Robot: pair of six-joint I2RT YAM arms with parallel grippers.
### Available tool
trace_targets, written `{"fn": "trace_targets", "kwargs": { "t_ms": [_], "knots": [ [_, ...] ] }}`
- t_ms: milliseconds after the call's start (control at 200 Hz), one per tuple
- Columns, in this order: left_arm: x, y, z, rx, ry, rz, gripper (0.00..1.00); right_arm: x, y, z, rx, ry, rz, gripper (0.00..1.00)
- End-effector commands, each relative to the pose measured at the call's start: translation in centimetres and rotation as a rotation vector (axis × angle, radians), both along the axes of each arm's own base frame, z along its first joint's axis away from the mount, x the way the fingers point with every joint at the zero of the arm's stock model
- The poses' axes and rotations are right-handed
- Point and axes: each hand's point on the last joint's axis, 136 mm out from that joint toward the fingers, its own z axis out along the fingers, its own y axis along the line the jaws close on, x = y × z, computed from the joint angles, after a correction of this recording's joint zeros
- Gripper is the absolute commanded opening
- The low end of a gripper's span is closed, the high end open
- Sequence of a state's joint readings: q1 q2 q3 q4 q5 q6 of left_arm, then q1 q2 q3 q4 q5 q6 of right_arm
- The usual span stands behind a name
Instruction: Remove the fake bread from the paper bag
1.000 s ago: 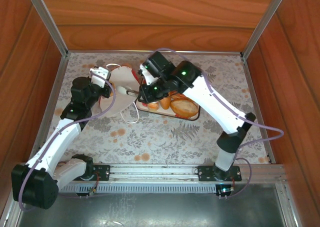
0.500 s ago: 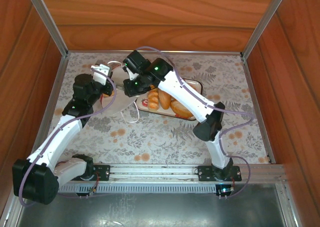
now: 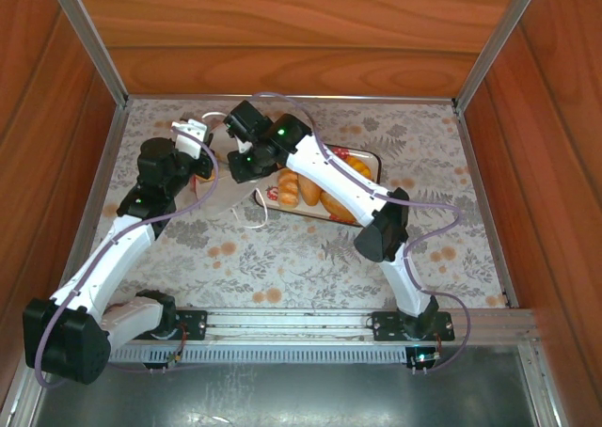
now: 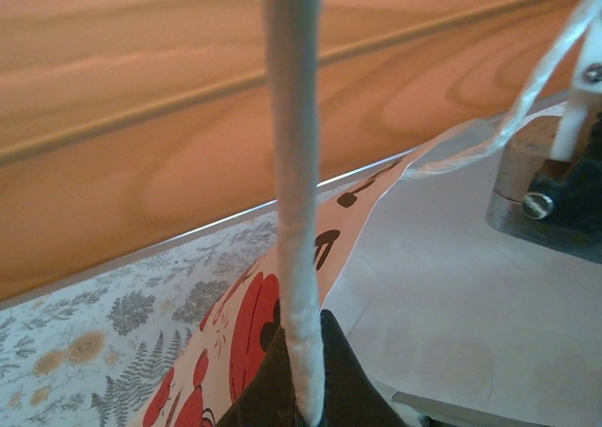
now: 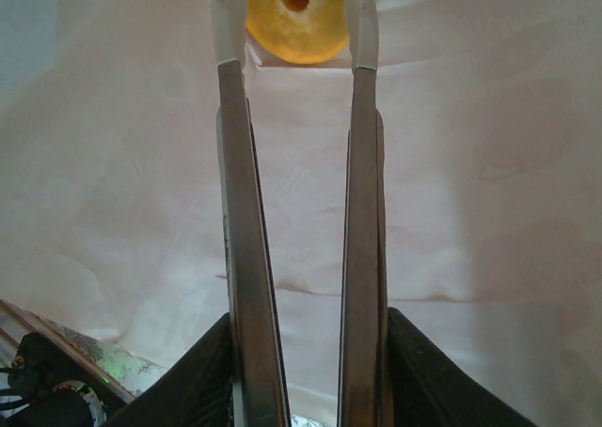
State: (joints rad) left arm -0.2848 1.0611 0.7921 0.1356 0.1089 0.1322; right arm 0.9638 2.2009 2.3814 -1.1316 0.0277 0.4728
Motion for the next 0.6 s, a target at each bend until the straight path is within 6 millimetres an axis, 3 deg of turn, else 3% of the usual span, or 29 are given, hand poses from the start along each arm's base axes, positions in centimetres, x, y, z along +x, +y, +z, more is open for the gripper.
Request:
{"fn": "trace_targets", "kwargs": {
  "t_ms": [0,595],
  "knots": [
    [0.0,-0.5,2.1,-0.031,-0.044,-0.014,0.0,0.9,0.8,-1.2,-0.012,-0.038,-0.001,0.4],
    [-0.4,-0.8,2.1,-0.056,-0.035,-0.037,0.0,1.1,1.1,-4.6,-0.057,-0.026,0.008,0.42]
  ]
}}
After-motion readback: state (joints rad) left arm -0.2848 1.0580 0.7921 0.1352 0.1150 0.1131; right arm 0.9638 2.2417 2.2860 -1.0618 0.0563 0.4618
